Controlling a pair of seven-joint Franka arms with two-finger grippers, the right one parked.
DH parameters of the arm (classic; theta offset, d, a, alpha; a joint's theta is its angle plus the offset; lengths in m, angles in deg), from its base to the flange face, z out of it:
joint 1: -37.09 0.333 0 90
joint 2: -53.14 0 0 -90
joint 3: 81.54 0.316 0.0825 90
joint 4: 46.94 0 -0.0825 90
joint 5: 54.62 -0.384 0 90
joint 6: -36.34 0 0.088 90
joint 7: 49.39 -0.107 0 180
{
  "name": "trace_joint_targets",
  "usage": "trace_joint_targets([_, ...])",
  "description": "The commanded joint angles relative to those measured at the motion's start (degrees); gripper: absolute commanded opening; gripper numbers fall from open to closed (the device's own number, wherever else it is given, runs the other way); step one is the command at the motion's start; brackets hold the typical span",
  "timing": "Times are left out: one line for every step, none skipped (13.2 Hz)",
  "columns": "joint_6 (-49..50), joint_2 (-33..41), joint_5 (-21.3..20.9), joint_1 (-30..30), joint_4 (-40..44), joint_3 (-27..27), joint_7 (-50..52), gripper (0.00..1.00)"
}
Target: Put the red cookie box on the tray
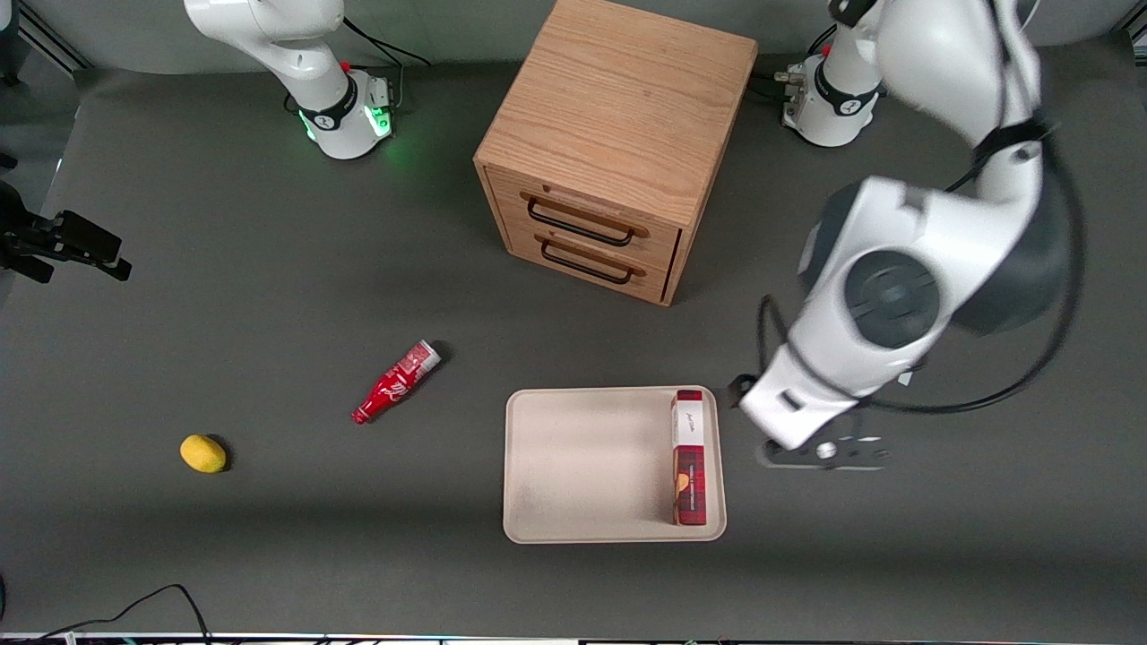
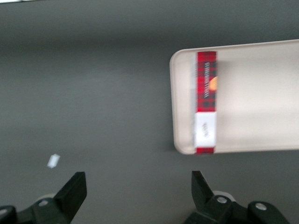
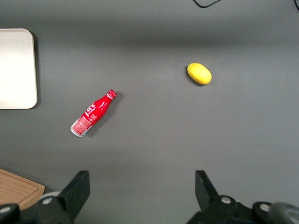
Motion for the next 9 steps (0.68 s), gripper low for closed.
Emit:
trace_joint_targets([-2.89,16.34,1.0,3.88,-21.21,0.17,-8.77,1.0])
trace_joint_targets([-2.99,19.95,0.65,5.21,-25.09,0.61,-10.98,1.0])
trace_joint_targets([-2.29,22.6,0.56,5.66,-27.74,1.92,-11.53,1.0])
trace_joint_targets([-1.41,24.89,0.47,5.66,-30.11,3.93,-12.67,1.0])
trace_joint_targets([-1.41,27.43,0.39,5.75,-32.75,6.21,-16.33,1.0])
trace_joint_targets([-1.23,29.63,0.3,5.84,-34.6,8.5,-19.5,1.0])
trace_joint_targets([-1.32,32.44,0.3,5.84,-37.14,10.87,-21.97,1.0])
trace_joint_targets([-1.4,34.29,0.3,5.84,-38.73,12.37,-23.39,1.0])
trace_joint_targets([-1.14,34.83,0.21,6.01,-39.01,13.26,-24.79,1.0])
